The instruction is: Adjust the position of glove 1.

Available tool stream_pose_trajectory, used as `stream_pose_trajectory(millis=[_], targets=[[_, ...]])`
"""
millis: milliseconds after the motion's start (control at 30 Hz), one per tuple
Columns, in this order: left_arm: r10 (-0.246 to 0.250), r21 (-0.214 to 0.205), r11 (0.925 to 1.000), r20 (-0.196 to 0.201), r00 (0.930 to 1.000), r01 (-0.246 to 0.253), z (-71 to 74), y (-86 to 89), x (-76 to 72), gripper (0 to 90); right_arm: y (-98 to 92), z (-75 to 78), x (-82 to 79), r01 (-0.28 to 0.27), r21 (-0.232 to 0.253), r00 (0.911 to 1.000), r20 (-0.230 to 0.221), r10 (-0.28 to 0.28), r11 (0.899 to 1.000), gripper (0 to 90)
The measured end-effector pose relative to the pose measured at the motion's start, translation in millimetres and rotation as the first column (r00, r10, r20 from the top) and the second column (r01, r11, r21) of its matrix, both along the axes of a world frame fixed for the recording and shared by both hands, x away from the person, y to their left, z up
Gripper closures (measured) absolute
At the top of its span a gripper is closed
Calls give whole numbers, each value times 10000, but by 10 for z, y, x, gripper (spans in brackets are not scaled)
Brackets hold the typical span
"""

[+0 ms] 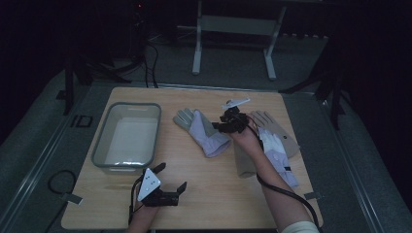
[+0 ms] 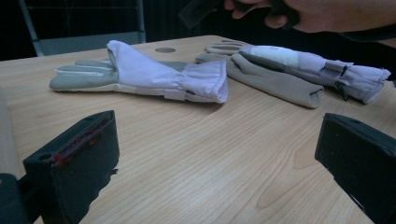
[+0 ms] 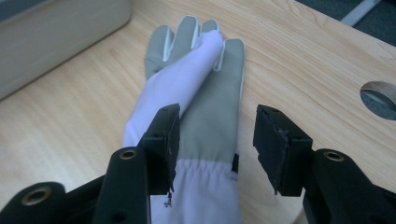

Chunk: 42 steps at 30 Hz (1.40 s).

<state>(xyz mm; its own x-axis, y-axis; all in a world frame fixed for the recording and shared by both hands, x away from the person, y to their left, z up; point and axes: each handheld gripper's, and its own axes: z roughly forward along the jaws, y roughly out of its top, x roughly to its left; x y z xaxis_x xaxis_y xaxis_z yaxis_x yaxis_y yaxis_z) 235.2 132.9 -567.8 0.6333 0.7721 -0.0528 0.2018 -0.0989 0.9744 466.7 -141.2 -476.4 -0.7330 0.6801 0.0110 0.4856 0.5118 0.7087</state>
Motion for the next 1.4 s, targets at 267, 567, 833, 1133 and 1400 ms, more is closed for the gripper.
stream_pose_trajectory(millis=[267,567,833,1133,1400], targets=[[-32,-18,10000,-61,10000,32,0,-4,5,0,185,-223,206,-101,-599,9992,-389,78,9982,555],[-60,-83,9999,-137,9999,59,0,-7,10,0,341,-488,281,-200,-987,9951,-984,103,9949,533],[-128,-45,9999,-124,9998,127,1,-15,2,0,366,-595,311,-462,-1220,9897,-1399,289,9915,658],[-132,-148,9998,-142,9998,130,0,-13,0,0,385,-500,254,884,-831,9642,-2430,-1062,9926,870],[-47,-107,9999,-81,10000,46,-1,-24,-7,0,160,-170,-136,2587,761,9570,-1558,-2448,9630,876]])
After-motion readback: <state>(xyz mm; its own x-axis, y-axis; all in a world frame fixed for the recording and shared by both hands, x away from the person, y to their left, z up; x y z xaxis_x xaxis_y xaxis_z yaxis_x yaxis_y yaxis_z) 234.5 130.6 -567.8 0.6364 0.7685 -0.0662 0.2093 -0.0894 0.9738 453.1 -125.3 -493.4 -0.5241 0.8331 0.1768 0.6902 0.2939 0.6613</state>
